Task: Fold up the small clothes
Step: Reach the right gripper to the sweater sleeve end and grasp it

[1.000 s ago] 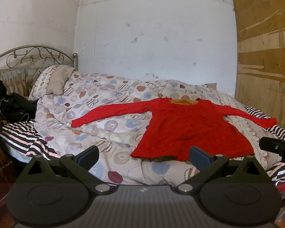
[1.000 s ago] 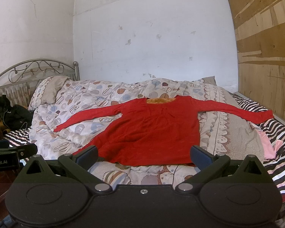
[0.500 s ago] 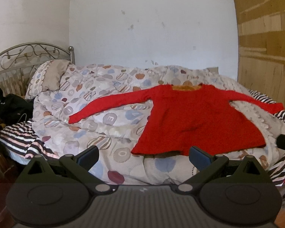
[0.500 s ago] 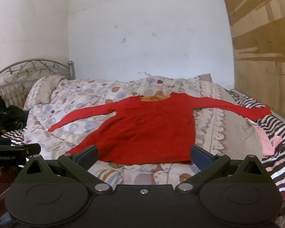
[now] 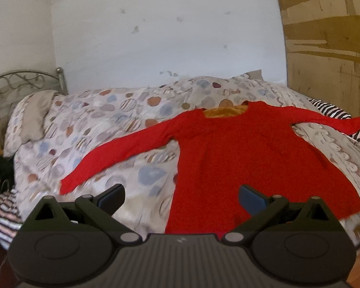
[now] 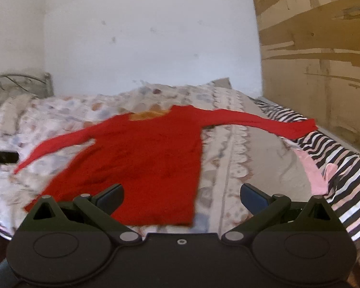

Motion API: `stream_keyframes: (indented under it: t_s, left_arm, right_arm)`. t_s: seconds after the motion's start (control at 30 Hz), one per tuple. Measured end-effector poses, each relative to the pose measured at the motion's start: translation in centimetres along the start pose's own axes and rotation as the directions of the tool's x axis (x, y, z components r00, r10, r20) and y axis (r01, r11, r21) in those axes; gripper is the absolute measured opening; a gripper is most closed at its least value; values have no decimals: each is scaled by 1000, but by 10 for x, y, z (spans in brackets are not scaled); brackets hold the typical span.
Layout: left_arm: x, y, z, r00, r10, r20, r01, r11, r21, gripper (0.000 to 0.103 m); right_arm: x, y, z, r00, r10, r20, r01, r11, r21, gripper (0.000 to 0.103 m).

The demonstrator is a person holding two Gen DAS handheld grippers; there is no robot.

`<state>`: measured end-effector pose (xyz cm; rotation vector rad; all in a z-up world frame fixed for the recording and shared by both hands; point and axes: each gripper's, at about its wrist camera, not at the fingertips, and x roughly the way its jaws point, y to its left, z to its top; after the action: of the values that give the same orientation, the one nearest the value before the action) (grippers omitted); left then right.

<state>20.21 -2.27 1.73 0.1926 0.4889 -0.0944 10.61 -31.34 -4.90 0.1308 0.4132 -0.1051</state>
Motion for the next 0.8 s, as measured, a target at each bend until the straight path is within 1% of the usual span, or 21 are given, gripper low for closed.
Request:
stream_keyframes:
  t_s: [0.07, 0.17, 0.37, 0.47, 0.53, 0.67, 0.8]
  left_arm:
    - [23, -4, 13, 1000, -9, -3, 9, 1000, 13, 103]
    - [51, -13, 29, 1000, -28, -9, 28, 999, 27, 103]
    - [106, -39, 49, 996, -82, -37, 84, 996, 44, 103]
    - [132, -54, 51, 992, -113, -54, 115, 993, 40, 103]
    - [148, -63, 50, 989, -131, -68, 133, 990, 37, 103]
    - [172, -75, 47, 983, -155, -96, 159, 986, 39, 103]
    - [186, -79, 44, 980, -162, -112, 168, 985, 41, 103]
  right_arm:
    - [20, -10, 7, 1000, -21, -7, 21, 1000, 8, 103]
    - [47, -31, 18, 999, -46, -12, 47, 997, 54, 103]
    - [104, -93, 45, 996, -86, -27, 89, 984, 155, 103]
    - [141, -137, 60, 995, -75, -69, 89, 967, 240, 103]
    - [166, -164, 72, 991, -68, -112, 96, 959, 266, 103]
    - [216, -215, 90, 976, -135, -170, 184, 928, 324, 103]
    - [257, -266, 102, 976, -135, -170, 193, 899, 394, 102]
